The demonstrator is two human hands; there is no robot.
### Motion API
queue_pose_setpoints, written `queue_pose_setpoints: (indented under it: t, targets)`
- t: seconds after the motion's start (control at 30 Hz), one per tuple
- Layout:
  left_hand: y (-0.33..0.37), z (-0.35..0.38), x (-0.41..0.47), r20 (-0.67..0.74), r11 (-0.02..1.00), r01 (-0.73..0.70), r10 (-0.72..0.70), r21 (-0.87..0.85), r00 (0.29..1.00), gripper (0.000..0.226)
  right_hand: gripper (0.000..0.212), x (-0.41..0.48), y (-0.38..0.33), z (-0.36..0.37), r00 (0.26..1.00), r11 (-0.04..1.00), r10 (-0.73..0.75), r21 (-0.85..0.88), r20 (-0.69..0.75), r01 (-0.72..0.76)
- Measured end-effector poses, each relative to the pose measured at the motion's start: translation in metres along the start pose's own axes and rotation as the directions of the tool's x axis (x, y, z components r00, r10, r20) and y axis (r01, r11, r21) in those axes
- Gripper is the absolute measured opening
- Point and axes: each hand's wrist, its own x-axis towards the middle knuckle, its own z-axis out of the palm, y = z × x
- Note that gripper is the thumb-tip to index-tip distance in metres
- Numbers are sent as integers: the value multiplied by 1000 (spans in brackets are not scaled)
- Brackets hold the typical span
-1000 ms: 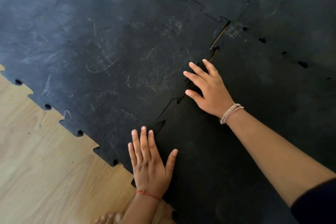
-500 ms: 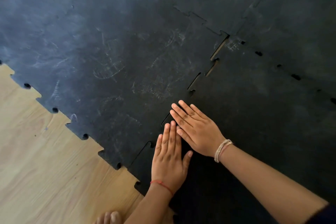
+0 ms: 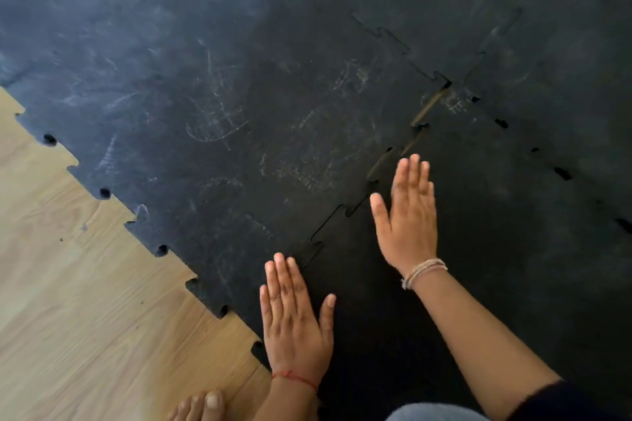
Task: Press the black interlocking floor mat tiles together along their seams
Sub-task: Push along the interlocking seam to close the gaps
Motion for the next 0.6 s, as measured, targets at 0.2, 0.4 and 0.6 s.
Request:
queue_pose_setpoints:
  t: [0.2, 0.4, 0.6]
  targets:
    - [1, 2, -2, 0, 996, 91, -91, -17, 996, 72, 82, 17, -20, 15, 967, 955, 238, -162, -88, -250]
    - [0, 2, -1, 50, 996, 93, -93, 7, 994, 74, 85, 19, -20, 7, 974, 959, 225, -180, 6, -220]
    - [28, -2, 47, 116, 936, -345, 336, 74, 935, 67, 62, 33, 12, -12, 998, 993, 61, -97, 6, -60]
